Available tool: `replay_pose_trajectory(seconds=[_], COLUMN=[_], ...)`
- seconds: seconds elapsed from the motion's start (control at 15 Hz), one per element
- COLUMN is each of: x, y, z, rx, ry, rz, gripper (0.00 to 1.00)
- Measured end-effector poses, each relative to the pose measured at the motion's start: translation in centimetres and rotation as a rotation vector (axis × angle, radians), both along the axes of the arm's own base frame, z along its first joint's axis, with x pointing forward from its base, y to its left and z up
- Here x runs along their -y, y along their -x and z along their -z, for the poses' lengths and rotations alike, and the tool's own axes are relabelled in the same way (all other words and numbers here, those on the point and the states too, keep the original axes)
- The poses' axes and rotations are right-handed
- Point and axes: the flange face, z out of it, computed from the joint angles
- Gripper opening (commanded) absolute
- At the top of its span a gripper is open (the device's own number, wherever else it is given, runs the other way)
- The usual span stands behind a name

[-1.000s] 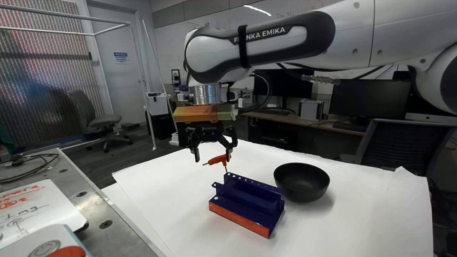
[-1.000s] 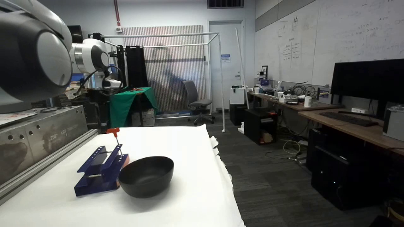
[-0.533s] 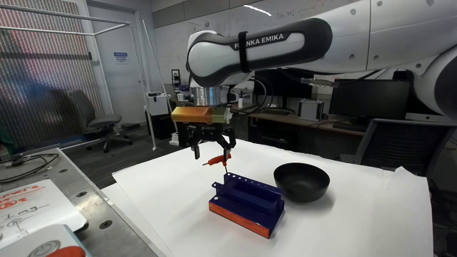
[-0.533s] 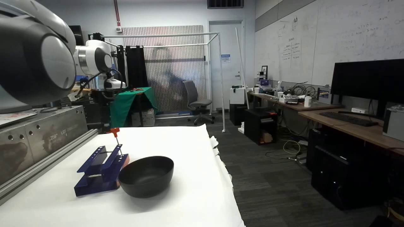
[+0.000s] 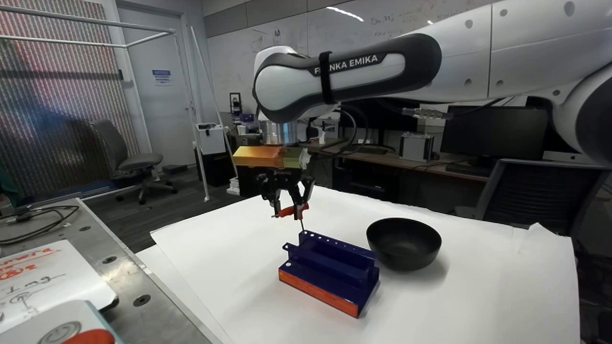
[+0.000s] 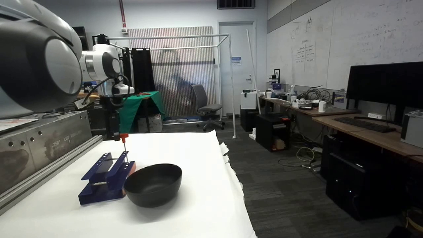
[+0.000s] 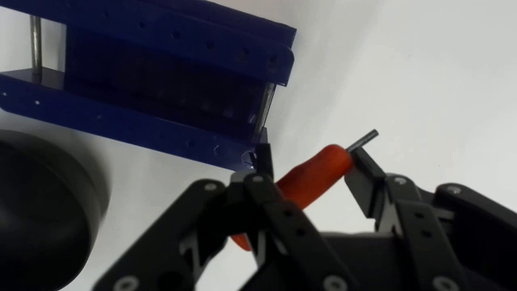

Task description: Put the red object in the bowl

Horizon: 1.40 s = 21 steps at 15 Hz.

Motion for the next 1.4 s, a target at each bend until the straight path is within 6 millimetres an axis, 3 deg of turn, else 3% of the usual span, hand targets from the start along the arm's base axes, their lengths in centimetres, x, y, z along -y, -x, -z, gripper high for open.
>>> replay_pose_trajectory(seconds=[0.07, 0.2, 0.33, 0.93, 1.13, 1.4], x=[0.0, 0.1, 0.3, 0.7, 0.4, 0.1], y=[0.0, -0.1, -0.1, 0.2, 0.6, 1.8], z=[-0.1, -0.3, -0.5, -1.4, -4.4, -10.2], rx=[0.004, 0.011, 0.017, 0.005, 0.041, 0.082], ry=[0.003, 0.014, 0.037, 0.079, 0.091, 0.100], rz=[0.005, 0.008, 0.008, 0.003, -0.006, -0.012], gripper=[0.12, 0.06, 0.13, 0.11, 0.11, 0.11])
